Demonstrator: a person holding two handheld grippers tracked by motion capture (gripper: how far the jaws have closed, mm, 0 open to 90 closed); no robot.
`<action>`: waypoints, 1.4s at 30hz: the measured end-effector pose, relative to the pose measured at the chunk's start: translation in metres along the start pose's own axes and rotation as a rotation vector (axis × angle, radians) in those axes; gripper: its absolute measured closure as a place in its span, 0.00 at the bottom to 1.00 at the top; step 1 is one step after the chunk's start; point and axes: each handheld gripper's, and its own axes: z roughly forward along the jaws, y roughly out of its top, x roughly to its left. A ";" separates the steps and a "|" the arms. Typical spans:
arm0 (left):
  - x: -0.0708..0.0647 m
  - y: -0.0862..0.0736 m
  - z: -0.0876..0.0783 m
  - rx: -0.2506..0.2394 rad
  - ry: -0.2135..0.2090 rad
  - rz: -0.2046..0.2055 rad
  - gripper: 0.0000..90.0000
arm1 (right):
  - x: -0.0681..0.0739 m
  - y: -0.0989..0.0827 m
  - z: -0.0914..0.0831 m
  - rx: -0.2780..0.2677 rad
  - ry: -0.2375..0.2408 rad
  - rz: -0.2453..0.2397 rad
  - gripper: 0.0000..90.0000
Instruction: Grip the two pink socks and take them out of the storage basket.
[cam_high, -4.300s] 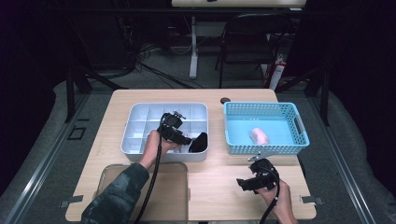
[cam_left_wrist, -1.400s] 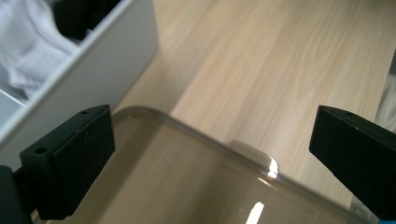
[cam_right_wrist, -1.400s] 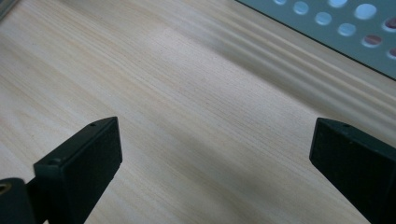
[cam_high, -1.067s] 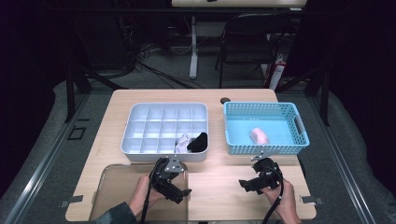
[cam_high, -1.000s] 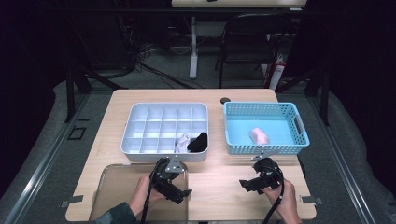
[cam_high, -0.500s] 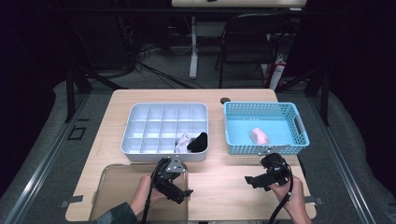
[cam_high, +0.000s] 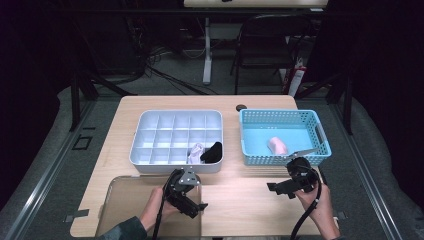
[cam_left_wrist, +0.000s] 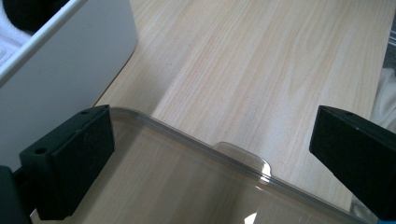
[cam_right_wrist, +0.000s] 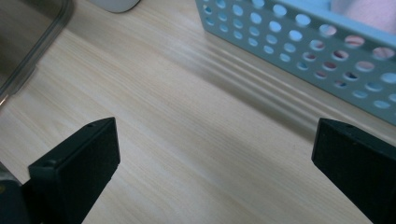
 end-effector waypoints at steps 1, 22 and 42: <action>0.000 0.000 0.000 -0.003 0.000 -0.005 0.00 | -0.001 0.002 -0.002 -0.007 0.003 0.003 0.00; -0.002 0.000 -0.001 -0.017 -0.011 0.004 0.00 | -0.029 0.037 -0.011 -0.085 -0.033 0.030 0.00; -0.004 0.001 0.003 -0.003 -0.013 0.006 0.00 | -0.060 0.072 0.001 -0.062 -0.090 0.085 0.06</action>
